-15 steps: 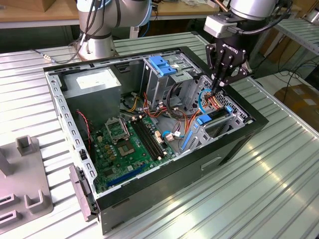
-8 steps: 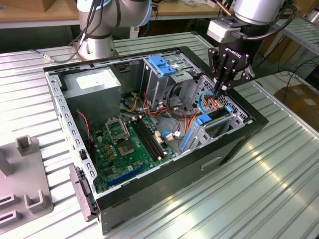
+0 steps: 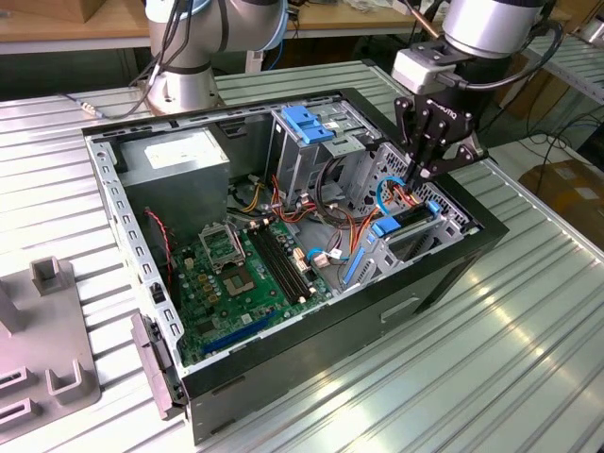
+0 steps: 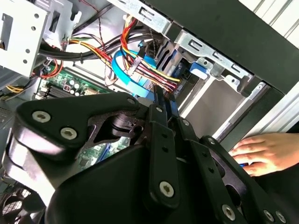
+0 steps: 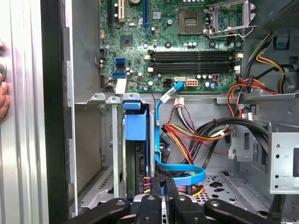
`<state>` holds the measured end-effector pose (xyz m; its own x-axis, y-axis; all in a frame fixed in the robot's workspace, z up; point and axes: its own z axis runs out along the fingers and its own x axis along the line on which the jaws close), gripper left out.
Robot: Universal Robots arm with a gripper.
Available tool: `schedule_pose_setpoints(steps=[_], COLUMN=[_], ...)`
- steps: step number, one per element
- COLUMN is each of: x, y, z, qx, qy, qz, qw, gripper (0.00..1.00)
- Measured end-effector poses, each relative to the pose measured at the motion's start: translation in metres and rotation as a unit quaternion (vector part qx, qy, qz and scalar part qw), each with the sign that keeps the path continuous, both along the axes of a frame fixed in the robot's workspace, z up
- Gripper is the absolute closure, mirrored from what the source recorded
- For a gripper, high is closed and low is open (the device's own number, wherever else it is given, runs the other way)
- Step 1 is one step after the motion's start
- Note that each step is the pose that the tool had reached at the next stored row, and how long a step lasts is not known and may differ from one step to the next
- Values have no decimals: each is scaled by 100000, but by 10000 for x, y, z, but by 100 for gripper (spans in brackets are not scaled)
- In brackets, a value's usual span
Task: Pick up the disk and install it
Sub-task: 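Insert the second disk wire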
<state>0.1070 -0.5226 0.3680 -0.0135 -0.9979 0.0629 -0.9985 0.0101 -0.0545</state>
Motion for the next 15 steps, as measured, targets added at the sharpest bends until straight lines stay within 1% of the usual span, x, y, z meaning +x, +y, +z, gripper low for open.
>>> schedule_pose_setpoints(steps=[1, 3, 4, 5, 8, 9, 10, 11, 13, 15], x=[-6, -28, -39, -53, -91, -108, -118, -131, -143, -156], y=[-2, -9, -12, -15, -21, -25, -28, -38, -81, -129], z=[-3, -12, -16, -20, -30, -36, -41, -50, -62, -71], qx=[48, 137, 162, 184, 254, 320, 383, 557, 915, 1462], qy=[-221, -821, -1054, -1348, -1886, -2119, -2293, -2628, -3036, -3594], qz=[53, 150, 160, 171, 220, 249, 261, 273, 293, 392], qw=[100000, 99996, 99994, 99991, 99982, 99977, 99973, 99964, 99949, 99924], gripper=[84, 84, 84, 84, 84, 84, 84, 84, 84, 84])
